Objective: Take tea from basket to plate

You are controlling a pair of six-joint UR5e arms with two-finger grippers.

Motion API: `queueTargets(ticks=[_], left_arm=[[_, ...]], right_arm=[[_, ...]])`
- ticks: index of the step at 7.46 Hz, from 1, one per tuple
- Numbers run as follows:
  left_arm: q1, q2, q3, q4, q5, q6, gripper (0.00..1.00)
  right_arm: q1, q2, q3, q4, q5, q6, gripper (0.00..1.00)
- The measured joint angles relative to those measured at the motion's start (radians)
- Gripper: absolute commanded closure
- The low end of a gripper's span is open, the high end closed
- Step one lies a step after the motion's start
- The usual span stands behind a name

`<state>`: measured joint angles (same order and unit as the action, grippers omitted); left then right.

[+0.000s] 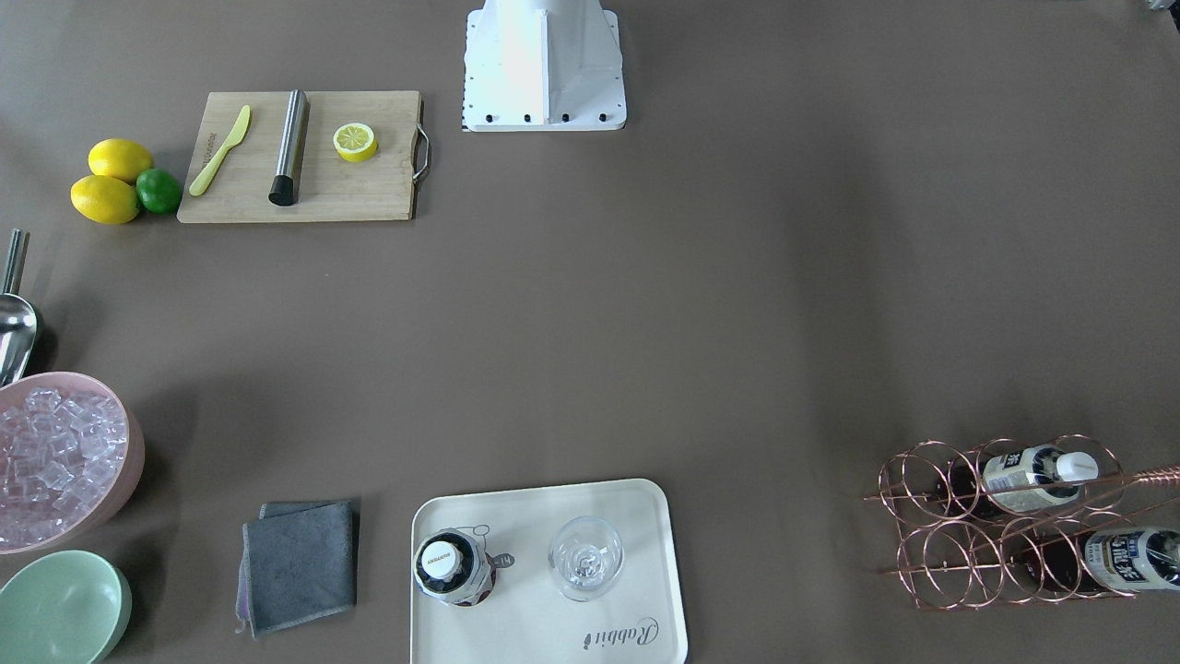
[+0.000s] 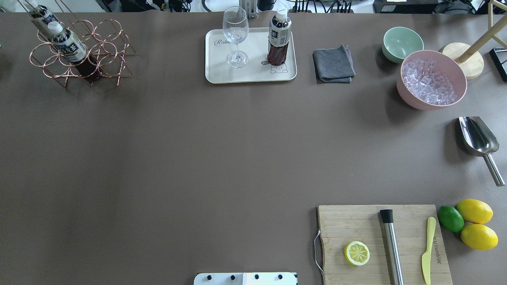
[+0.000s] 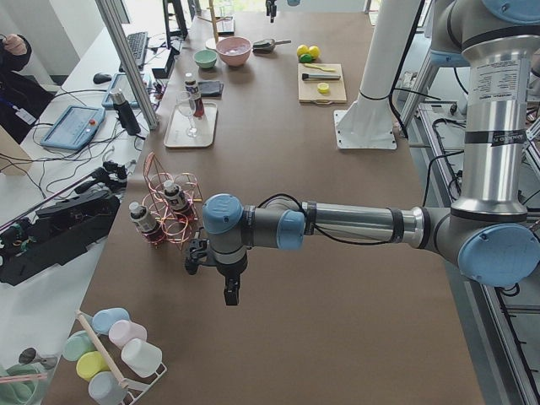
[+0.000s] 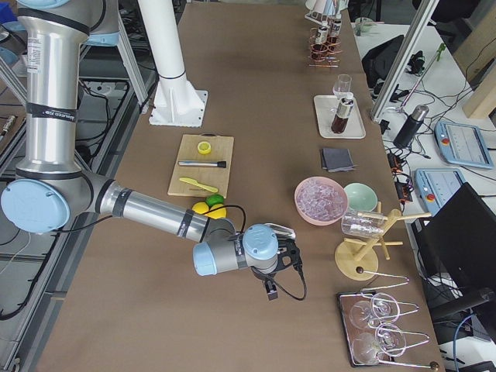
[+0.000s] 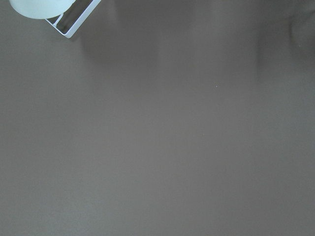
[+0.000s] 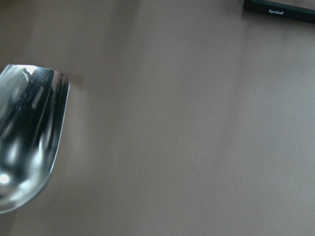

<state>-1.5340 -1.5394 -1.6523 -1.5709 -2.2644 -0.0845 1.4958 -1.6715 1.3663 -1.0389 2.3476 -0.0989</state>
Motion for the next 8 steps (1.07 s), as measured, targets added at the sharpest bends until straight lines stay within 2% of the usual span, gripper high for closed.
queueTargets(ticks=[3,5,6,8], left_arm=[[0.0,-0.009,-0.003,0.001,-0.001,-0.001,0.02],[0.0,-0.013,0.0,0.002,0.001,0.0,0.02],[0.0,-0.014,0.001,0.002,0.002,0.0,0.02],[0.0,-0.014,0.001,0.002,0.002,-0.001,0.02]], right_arm=[[0.04,0.08,0.113,-0.336,0.02,-0.022,0.0],[0.054,0.112,0.179,-0.515,0.013,-0.022,0.0],[0.056,0.119,0.215,-0.58,0.0,-0.022,0.0],[0.053,0.122,0.254,-0.628,-0.029,-0.022,0.0]])
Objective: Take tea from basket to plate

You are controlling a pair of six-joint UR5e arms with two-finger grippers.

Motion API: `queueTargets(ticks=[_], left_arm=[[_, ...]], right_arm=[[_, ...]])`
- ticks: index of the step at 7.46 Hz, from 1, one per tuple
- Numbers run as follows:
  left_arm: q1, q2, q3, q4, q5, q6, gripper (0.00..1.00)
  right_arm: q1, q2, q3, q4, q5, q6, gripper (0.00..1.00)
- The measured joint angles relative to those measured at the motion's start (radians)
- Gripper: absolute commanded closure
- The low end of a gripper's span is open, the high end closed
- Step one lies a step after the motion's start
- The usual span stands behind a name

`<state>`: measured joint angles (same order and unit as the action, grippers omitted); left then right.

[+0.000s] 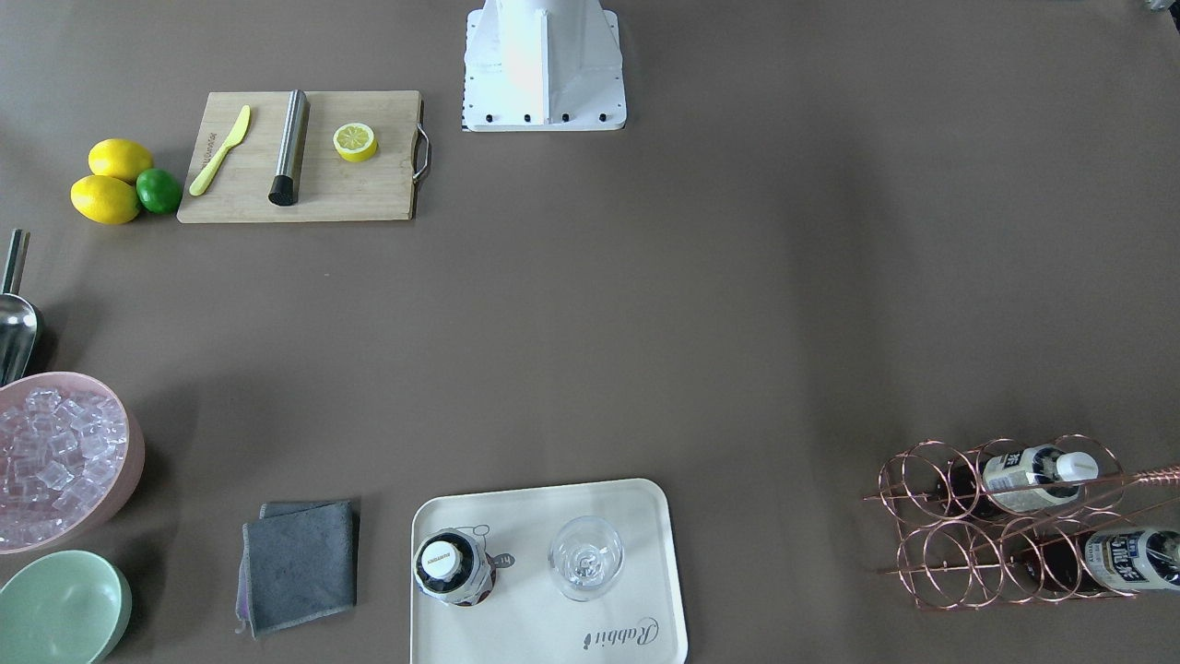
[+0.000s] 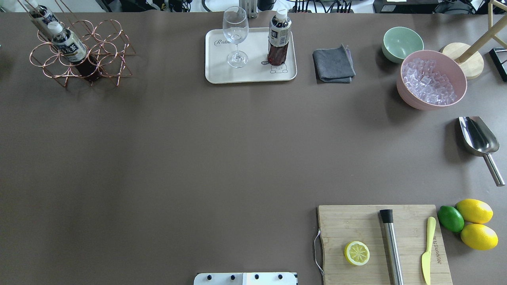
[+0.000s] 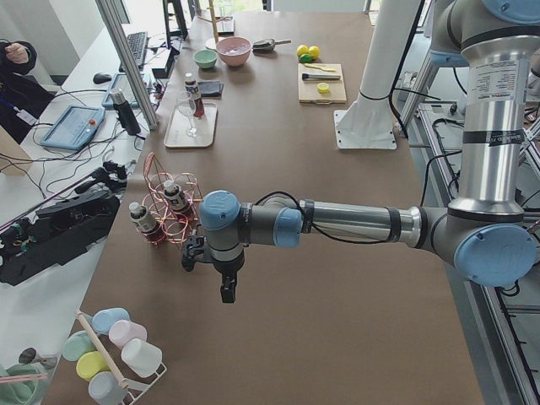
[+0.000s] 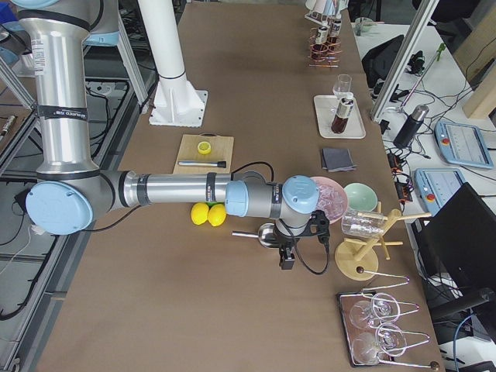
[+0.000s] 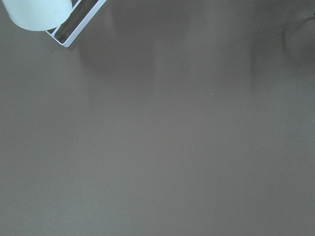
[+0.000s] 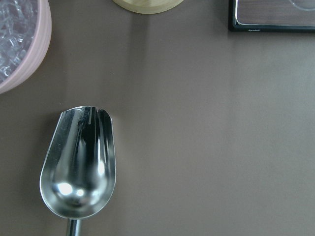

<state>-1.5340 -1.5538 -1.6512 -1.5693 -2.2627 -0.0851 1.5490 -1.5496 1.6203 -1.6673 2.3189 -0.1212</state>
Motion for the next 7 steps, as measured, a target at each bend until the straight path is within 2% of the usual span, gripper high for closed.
queueTargets(ticks=[7], left_arm=[[0.0,0.0,-0.001,0.0,-0.003,-0.004,0.02]], right_arm=[[-0.007,0.002,0.008,-0.005,-0.017,0.0,0.0]])
